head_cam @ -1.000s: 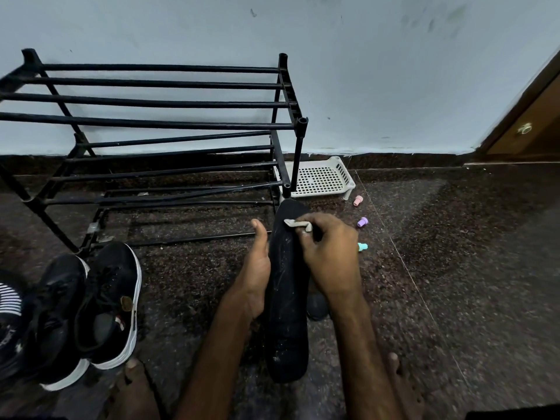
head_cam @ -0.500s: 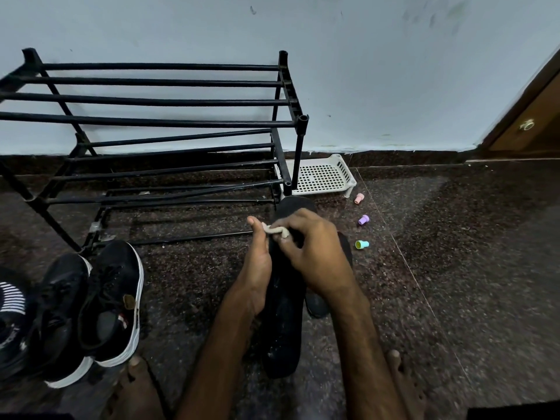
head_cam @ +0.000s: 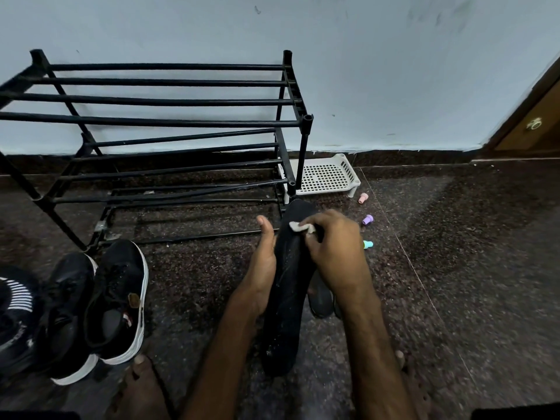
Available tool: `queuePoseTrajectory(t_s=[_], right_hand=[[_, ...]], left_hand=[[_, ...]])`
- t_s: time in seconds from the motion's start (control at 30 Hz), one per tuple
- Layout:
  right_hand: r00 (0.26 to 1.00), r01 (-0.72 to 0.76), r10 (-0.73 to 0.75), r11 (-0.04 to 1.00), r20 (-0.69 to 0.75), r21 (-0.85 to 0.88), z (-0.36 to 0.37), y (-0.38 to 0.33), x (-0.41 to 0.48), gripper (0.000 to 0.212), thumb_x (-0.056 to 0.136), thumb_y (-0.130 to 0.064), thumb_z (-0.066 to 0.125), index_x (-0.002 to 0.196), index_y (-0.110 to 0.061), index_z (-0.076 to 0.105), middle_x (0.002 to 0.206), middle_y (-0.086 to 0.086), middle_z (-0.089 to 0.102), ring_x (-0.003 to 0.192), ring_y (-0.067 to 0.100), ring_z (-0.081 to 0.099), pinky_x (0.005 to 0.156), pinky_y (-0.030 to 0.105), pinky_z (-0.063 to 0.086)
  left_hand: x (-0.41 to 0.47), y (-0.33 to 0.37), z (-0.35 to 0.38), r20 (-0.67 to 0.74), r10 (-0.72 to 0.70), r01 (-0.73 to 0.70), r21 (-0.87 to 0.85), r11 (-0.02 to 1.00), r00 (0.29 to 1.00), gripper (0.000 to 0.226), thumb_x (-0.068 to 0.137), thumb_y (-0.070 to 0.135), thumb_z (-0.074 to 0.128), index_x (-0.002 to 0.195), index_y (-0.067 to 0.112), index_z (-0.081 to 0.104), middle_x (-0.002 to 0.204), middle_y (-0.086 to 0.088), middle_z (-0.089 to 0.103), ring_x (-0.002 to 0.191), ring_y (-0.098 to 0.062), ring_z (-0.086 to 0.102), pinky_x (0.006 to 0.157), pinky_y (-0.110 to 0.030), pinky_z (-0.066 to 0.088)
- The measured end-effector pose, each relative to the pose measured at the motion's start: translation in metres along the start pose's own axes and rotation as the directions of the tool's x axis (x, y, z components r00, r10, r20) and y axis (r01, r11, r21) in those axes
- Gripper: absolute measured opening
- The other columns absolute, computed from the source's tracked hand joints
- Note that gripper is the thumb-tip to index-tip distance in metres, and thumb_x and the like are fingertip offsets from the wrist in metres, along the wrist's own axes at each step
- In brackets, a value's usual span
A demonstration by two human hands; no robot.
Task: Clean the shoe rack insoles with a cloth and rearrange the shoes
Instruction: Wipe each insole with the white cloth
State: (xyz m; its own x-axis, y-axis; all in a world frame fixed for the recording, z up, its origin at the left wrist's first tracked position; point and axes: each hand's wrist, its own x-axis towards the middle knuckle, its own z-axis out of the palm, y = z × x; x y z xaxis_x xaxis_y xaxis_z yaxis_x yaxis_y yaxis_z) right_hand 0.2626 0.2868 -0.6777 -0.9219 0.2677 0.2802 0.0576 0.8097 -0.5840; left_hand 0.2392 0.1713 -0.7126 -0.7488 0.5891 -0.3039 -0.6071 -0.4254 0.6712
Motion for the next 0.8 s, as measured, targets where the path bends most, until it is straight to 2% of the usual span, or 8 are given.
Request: queuePoseTrajectory(t_s=[0.07,0.1,0.23,0.4,0.5,0.6,0.7,0.8], right_hand=[[0.996,0.004,-0.005,1.000,-0.094,-0.009,0.001,-0.004,0.001,0.020,0.086,-0.006,0.065,0.101,-0.012,0.075,0.097,0.001,0.065,0.086,0.017,0.063,0.084,0.034,0.051],[0.997,0.043,-0.042,0.999,-0.064,0.014,0.002,-0.007,0.001,0.019,0.085,-0.006,0.065,0.100,-0.013,0.075,0.095,0.001,0.065,0.086,0.017,0.062,0.083,0.032,0.051],[0.969,0.068,-0.074,0.997,0.238,0.031,0.002,-0.007,-0.001,0.018,0.084,-0.009,0.068,0.094,-0.021,0.077,0.094,-0.004,0.068,0.086,0.014,0.064,0.082,0.030,0.051],[0.991,-0.030,0.026,0.999,-0.131,-0.030,0.003,0.003,0.002,0.019,0.086,-0.006,0.065,0.101,-0.013,0.075,0.097,0.000,0.065,0.085,0.016,0.062,0.082,0.033,0.052],[0.995,0.094,-0.095,0.993,0.017,0.073,0.005,-0.005,0.004,0.019,0.084,-0.005,0.067,0.099,-0.012,0.076,0.094,-0.001,0.066,0.085,0.013,0.062,0.082,0.028,0.051],[0.978,0.079,-0.088,0.995,0.188,0.055,0.000,0.003,0.002,0.019,0.082,-0.006,0.068,0.093,-0.018,0.078,0.092,-0.003,0.068,0.086,0.014,0.064,0.083,0.035,0.053],[1.000,-0.004,0.004,1.000,-0.023,-0.024,-0.003,0.011,0.003,0.019,0.084,-0.007,0.067,0.096,-0.017,0.076,0.096,-0.002,0.068,0.086,0.015,0.063,0.084,0.037,0.054],[0.991,0.090,-0.086,0.995,-0.104,0.034,0.001,-0.004,0.005,0.021,0.084,-0.004,0.066,0.100,-0.012,0.076,0.095,0.000,0.066,0.085,0.013,0.061,0.084,0.027,0.050]], left_hand=[[-0.002,0.000,0.005,-0.002,-0.031,0.031,-0.027,0.999,1.000,0.081,0.090,0.069,0.026,0.120,0.004,0.062,0.095,-0.013,0.073,0.086,-0.023,0.071,0.069,-0.030,0.059],[-0.002,0.000,0.005,-0.017,-0.031,0.030,-0.054,0.998,0.999,0.080,0.089,0.070,0.031,0.126,0.004,0.060,0.102,-0.015,0.071,0.094,-0.025,0.069,0.075,-0.032,0.059],[-0.001,0.005,-0.007,-0.083,-0.034,0.025,-0.105,0.994,0.996,0.079,0.091,0.071,0.031,0.120,0.005,0.065,0.105,-0.017,0.071,0.093,-0.029,0.070,0.073,-0.036,0.059],[-0.002,0.001,0.002,-0.114,-0.043,0.039,-0.032,0.999,0.993,0.076,0.093,0.068,0.029,0.121,0.008,0.066,0.103,-0.016,0.072,0.087,-0.026,0.071,0.071,-0.035,0.059],[-0.002,0.002,-0.001,-0.113,-0.033,0.028,-0.048,0.998,0.993,0.077,0.093,0.069,0.029,0.124,0.008,0.065,0.106,-0.017,0.071,0.091,-0.027,0.071,0.074,-0.036,0.059],[-0.004,0.006,-0.003,-0.094,-0.045,0.042,-0.034,0.999,0.995,0.078,0.093,0.068,0.026,0.120,0.007,0.065,0.101,-0.018,0.072,0.082,-0.028,0.072,0.065,-0.037,0.061],[-0.004,0.006,0.002,-0.085,-0.047,0.048,0.006,0.999,0.995,0.079,0.093,0.069,0.026,0.121,0.006,0.065,0.097,-0.017,0.072,0.077,-0.027,0.071,0.061,-0.036,0.059],[-0.004,0.003,0.007,-0.065,-0.052,0.051,-0.028,0.998,0.997,0.080,0.092,0.070,0.030,0.128,0.006,0.061,0.102,-0.016,0.070,0.087,-0.026,0.071,0.068,-0.032,0.058]])
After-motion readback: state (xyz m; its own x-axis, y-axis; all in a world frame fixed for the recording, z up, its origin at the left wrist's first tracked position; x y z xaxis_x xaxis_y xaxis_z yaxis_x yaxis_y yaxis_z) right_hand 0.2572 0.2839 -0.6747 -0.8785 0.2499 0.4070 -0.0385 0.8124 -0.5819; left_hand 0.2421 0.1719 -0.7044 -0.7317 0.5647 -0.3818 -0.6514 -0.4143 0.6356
